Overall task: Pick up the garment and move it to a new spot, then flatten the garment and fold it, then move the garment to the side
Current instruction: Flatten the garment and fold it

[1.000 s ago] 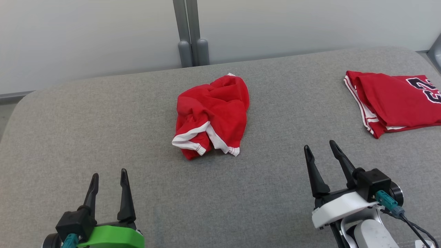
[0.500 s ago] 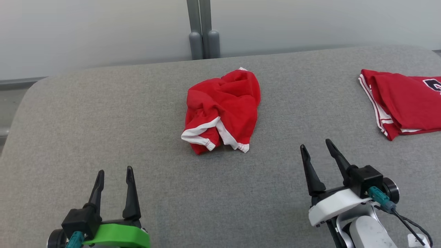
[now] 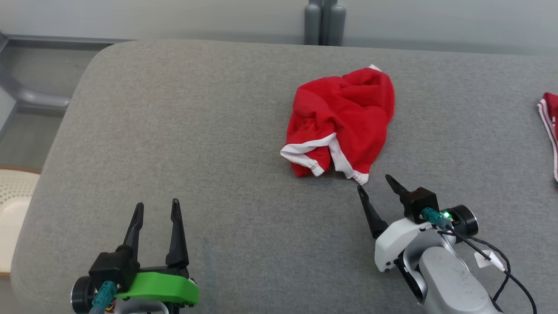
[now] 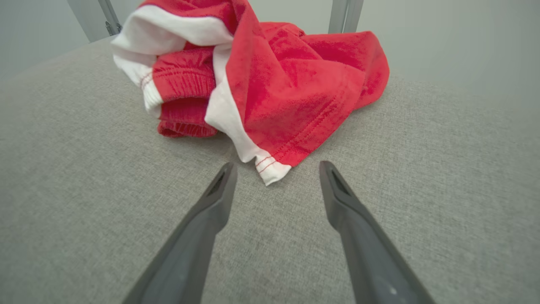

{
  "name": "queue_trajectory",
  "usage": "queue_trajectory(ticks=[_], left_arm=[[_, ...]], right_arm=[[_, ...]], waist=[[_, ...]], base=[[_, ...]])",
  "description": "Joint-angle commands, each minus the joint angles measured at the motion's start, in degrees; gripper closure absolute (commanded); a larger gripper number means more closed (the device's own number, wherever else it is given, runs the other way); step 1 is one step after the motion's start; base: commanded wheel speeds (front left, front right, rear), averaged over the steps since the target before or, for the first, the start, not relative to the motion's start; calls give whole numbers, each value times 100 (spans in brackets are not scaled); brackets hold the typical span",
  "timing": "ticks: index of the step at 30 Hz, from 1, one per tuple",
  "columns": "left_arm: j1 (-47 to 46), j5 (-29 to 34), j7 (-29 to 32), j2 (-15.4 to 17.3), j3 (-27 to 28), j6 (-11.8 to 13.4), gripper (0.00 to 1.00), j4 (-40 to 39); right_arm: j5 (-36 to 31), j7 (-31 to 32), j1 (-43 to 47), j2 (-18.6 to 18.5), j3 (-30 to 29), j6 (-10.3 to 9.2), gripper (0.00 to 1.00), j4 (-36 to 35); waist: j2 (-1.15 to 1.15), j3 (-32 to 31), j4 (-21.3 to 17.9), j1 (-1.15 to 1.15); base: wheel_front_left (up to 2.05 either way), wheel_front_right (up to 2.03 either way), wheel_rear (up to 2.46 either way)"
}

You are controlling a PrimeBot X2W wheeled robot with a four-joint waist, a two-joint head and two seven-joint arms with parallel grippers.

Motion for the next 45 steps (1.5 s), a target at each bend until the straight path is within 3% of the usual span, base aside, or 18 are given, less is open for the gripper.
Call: queue_trajectory(ticks=[1, 6, 7, 8, 12, 13, 21, 29, 39, 40, 41, 43, 45], left_arm=[[-98, 40, -2, -26, -3, -32, 0, 20], [-86, 51, -2, -52, -18, -61, 0, 48], [-76, 53, -2, -58, -17, -65, 0, 51], [-68, 57, -2, -61, -17, -63, 0, 54], [-67, 83, -2, -72, -28, -55, 0, 66], [-63, 91, -2, -71, -16, -48, 0, 57], [-7, 123, -2, -74, 56, -81, 0, 46], [-56, 164, -1, -74, 5, -119, 0, 72], [-110, 189, -2, -73, 35, -125, 0, 78], [-120, 207, -2, -73, 53, -131, 0, 83], [-128, 213, -2, -73, 66, -135, 0, 86], [-134, 227, -2, -73, 97, -137, 0, 82], [-127, 260, -2, -74, 132, -136, 0, 78]], right_arm=[[-113, -14, -177, -24, -42, -8, 0, 201], [-255, -15, -510, -48, -231, -8, 0, 772], [-261, -15, -576, -53, -268, -8, 16, 911], [-293, -15, -636, -74, -286, -8, 49, 1014], [-349, -13, -854, -125, -375, -8, 96, 1374], [-355, -13, -900, -124, -394, -8, 100, 1438], [-348, -8, -909, -258, -625, -9, 100, 984], [-433, -8, -614, -716, -929, -9, 100, 235], [-578, -7, -504, -1264, -1212, -9, 100, 619], [-588, -7, -530, -1283, -1249, -9, 92, 707], [-600, -7, -553, -1287, -1266, -9, 77, 760], [-627, -7, -608, -1296, -1351, -9, 0, 792], [-646, -7, -621, -1296, -1436, -9, 0, 742]], waist=[[0, 277, 483, 0], [0, 308, 703, 0], [0, 318, 727, 0], [0, 325, 737, 0], [0, 375, 735, 0], [0, 387, 704, 0], [0, 320, 183, 0], [0, 185, -406, 0], [0, 204, -593, 0], [0, 213, -603, 0], [0, 221, -615, 0], [0, 228, -656, 0], [0, 220, -717, 0]], base=[[0, 0, 0], [0, 0, 0], [0, 0, 0], [0, 0, 0], [0, 0, 0], [0, 0, 0], [0, 0, 0], [0, 0, 0], [0, 0, 0], [0, 0, 0], [0, 0, 0], [0, 0, 0], [0, 0, 0]])
